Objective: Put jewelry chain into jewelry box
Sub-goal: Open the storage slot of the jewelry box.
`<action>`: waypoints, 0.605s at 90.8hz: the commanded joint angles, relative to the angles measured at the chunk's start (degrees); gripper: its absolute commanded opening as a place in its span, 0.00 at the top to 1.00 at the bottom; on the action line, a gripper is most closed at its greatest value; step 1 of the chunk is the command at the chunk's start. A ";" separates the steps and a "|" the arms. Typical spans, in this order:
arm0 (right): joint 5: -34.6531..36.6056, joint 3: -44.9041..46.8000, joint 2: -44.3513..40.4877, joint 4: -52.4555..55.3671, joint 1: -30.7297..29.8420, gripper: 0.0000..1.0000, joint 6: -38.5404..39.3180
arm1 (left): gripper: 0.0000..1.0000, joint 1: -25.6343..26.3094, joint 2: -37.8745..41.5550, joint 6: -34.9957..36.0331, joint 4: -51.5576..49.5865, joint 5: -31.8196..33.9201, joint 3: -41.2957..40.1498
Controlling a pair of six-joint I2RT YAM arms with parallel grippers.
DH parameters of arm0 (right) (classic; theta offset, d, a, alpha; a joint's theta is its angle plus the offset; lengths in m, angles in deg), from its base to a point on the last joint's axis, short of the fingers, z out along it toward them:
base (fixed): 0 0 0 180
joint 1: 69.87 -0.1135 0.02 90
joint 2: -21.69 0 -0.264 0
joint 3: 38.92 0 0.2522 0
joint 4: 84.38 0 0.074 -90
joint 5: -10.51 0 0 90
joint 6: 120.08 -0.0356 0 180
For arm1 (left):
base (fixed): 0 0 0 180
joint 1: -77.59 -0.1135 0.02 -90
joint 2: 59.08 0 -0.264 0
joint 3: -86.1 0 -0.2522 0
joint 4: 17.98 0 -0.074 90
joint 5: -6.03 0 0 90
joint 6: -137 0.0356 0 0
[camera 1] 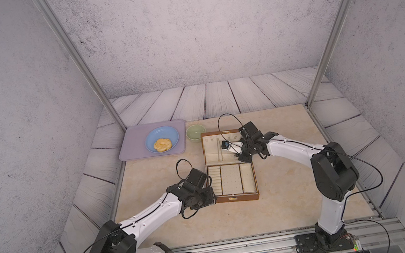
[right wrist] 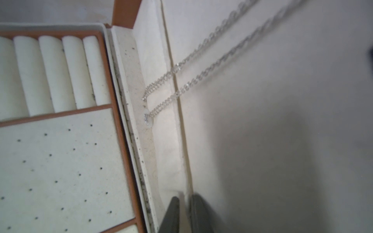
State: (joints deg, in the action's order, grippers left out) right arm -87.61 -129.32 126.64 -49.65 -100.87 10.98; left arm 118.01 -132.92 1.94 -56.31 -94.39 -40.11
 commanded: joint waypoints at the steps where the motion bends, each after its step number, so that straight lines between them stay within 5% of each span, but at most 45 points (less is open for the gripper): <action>1: 2.41 -0.44 1.31 -0.67 0.34 0.94 0.34 | 0.46 0.01 -0.25 0.07 -5.13 2.59 -1.84; 55: -0.48 2.70 -3.01 -1.96 0.29 1.00 0.43 | 0.46 -0.20 4.36 0.78 -9.50 4.73 6.60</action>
State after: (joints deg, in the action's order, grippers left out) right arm -87.55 -127.88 125.92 -51.25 -100.92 11.09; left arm 117.95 -131.00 1.99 -63.68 -91.15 -37.25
